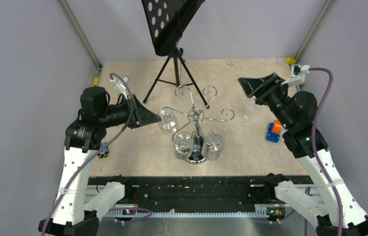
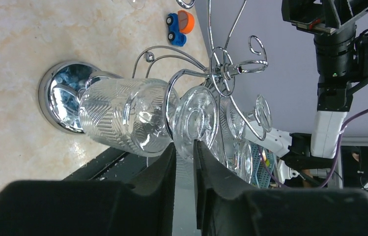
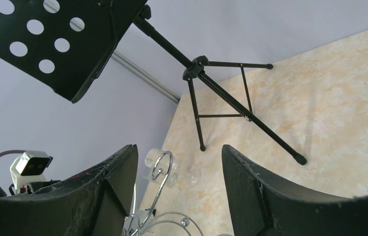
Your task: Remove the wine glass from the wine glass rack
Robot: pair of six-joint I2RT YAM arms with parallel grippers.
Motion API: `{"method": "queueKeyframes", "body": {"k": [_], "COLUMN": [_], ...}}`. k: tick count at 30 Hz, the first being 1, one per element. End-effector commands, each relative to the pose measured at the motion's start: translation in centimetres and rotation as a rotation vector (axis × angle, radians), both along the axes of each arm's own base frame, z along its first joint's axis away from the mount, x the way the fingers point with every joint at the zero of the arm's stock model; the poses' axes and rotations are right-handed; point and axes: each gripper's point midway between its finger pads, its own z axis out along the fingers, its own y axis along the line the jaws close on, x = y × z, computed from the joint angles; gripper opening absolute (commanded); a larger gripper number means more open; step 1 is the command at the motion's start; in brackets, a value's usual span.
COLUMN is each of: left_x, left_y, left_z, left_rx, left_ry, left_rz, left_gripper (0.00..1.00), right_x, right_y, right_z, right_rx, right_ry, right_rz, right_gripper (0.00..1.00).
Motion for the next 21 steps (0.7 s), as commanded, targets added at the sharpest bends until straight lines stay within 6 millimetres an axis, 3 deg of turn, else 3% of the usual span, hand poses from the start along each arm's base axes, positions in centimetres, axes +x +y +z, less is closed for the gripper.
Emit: {"method": "queueKeyframes", "body": {"k": [1,12,21], "left_x": [-0.7,-0.9,-0.4], "left_y": [0.1,-0.4,-0.9], "left_z": [1.1,3.0,3.6], "left_rx": [0.004,-0.063,-0.153], "left_ry": [-0.040,-0.065,-0.028], "left_rz": [-0.005,-0.019,-0.001], "left_gripper": [0.20,0.03,0.13], "right_x": [-0.1,-0.2,-0.3], "right_y": [0.2,0.2,-0.1], "right_z": [0.9,0.6,0.5], "right_rx": [0.021,0.024,0.026], "right_ry": [-0.037,-0.032,-0.034], "right_rz": [0.009,0.008,-0.002], "right_gripper": [0.64,0.64,0.64]}}
